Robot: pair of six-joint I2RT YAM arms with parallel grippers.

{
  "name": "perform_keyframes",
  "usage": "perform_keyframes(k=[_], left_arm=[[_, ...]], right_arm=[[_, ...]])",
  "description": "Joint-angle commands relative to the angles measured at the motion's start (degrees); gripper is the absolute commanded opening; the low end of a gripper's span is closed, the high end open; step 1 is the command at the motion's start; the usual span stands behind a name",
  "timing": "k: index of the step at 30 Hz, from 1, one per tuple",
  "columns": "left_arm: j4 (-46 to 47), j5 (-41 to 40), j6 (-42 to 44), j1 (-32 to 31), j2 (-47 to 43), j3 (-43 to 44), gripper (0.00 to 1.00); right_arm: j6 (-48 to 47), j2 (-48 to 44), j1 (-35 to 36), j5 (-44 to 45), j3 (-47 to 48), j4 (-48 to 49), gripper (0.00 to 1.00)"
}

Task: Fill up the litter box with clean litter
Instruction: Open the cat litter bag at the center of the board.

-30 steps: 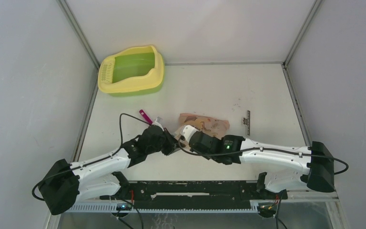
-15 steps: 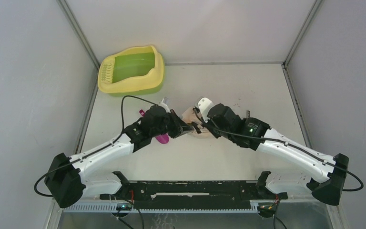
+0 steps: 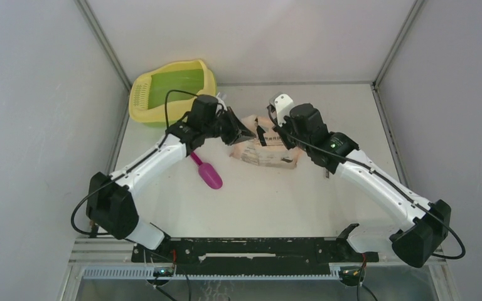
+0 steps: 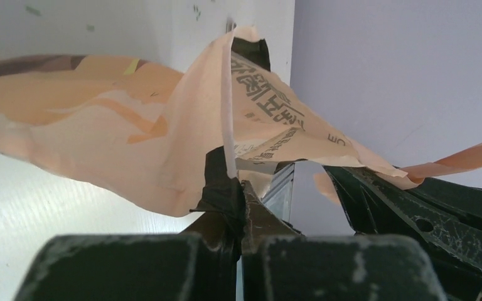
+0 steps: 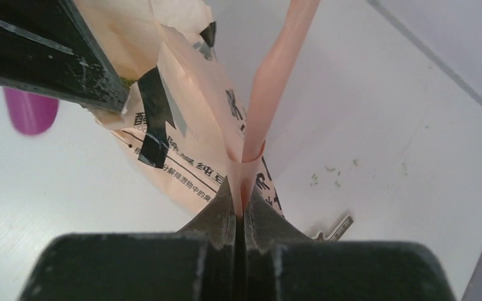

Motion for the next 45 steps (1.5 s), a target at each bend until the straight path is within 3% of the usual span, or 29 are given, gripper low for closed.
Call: perform_keyframes(k=[1, 8, 12, 15, 19, 24, 27, 31, 36, 42, 45], left_arm=[[-0.97, 6.35, 4.83, 3.29, 4.26, 12.51, 0.02], [-5.38, 9.57, 6.15, 5.83, 13.44, 28.71, 0.03], [-5.92, 8.54, 7.45, 5.73, 13.18, 31.05, 0.04], [-4.90, 7.36, 9.17, 5.45, 10.62, 22.53, 0.04], [2.56, 3.01, 9.85, 2.65, 7.36, 2.35, 0.04], [18.46, 3.66, 3.25, -3.47, 7.99, -21.41, 0.04], [23.69, 1.43, -0.64, -7.41, 4.02, -29.45, 0.07], [21.02, -2.09, -1.27, -9.67, -2.69, -33.15, 0.13], [11.74, -5.54, 1.67, -9.74, -7.34, -31.04, 0.28], [4.24, -6.67, 4.30, -9.87, -12.15, -26.42, 0.50], [1.14, -6.33, 5.09, -9.90, -14.96, -24.71, 0.54]], right_arm=[[-1.94, 1.24, -3.54, -2.66, 4.78, 14.41, 0.00], [-5.00, 6.50, -7.77, -1.97, 13.34, 17.42, 0.00], [-6.27, 6.13, -7.29, -0.58, 13.24, 20.40, 0.00], [-6.19, 5.55, -6.35, -1.57, 8.84, 19.93, 0.00], [-2.66, 2.55, -4.06, -2.32, -4.46, 22.07, 0.00], [3.24, -2.59, 2.77, 1.82, -20.50, 24.68, 0.00], [5.45, -7.48, 7.35, 4.28, -25.35, 22.08, 0.00], [8.83, -11.06, 9.54, 6.56, -25.51, 18.10, 0.00], [12.29, -12.63, 10.27, 8.00, -24.50, 12.51, 0.08], [17.29, -12.97, 11.79, 6.67, -20.32, 3.94, 0.39], [18.87, -12.82, 12.34, 6.99, -18.42, 0.30, 0.43]])
